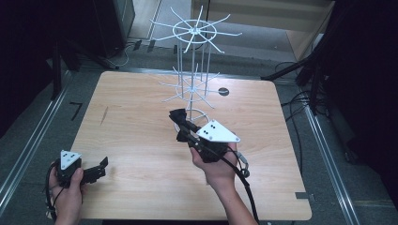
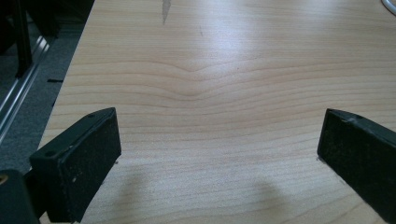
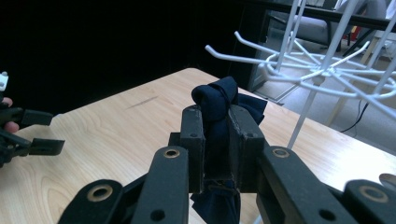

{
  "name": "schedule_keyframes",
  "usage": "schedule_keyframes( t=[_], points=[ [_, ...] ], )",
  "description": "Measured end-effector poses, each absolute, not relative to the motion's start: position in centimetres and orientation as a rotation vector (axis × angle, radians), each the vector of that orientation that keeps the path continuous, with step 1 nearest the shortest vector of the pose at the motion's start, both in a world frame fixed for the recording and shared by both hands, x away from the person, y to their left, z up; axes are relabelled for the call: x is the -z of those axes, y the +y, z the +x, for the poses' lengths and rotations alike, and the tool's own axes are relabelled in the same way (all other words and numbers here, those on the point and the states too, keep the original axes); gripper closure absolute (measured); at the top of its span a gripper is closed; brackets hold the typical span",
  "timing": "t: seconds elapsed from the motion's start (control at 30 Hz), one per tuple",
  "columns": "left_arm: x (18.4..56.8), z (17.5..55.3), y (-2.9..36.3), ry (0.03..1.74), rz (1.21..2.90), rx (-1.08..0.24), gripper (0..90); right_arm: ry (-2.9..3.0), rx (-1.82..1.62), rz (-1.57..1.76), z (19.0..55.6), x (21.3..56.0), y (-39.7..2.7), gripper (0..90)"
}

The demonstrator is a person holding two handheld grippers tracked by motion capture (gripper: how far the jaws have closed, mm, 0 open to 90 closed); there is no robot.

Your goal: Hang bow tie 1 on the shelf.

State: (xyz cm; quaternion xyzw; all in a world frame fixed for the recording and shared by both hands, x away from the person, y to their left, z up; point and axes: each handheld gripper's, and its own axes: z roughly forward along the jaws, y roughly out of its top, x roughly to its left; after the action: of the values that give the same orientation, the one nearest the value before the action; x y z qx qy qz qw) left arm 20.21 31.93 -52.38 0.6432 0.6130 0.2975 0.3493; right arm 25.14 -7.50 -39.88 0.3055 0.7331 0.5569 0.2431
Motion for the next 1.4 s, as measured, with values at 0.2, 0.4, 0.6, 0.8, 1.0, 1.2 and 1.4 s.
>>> schedule_keyframes(
  t=[0.2, 0.4, 0.6, 0.8, 1.0, 1.2, 1.4],
  points=[
    [52.4, 20.2, 31.9, 1.587, 1.666, -0.772, 0.0, 1.987, -1.531, 0.83, 25.4, 39.1, -7.6, 79.1],
    [52.4, 20.2, 32.0, 1.588, 1.665, -0.77, 0.0, 1.976, -1.541, 0.813, 25.8, 38.2, -7.6, 78.9],
    [52.4, 20.2, 31.9, 1.587, 1.664, -0.772, 0.0, 1.964, -1.541, 0.809, 26.1, 37.7, -7.8, 78.5],
    [52.4, 20.2, 31.9, 1.588, 1.663, -0.772, 0.0, 1.959, -1.535, 0.827, 26.7, 37.6, -8.1, 78.0],
    [52.4, 20.2, 31.9, 1.588, 1.664, -0.772, 0.0, 1.942, -1.536, 0.867, 27.4, 37.8, -8.6, 77.6],
    [52.4, 20.2, 32.0, 1.587, 1.664, -0.772, 0.0, 1.934, -1.541, 0.896, 27.9, 37.9, -9.0, 77.1],
    [52.4, 20.2, 31.9, 1.587, 1.663, -0.773, 0.0, 1.916, -1.598, 0.962, 28.7, 38.3, -10.1, 76.5]
  ],
)
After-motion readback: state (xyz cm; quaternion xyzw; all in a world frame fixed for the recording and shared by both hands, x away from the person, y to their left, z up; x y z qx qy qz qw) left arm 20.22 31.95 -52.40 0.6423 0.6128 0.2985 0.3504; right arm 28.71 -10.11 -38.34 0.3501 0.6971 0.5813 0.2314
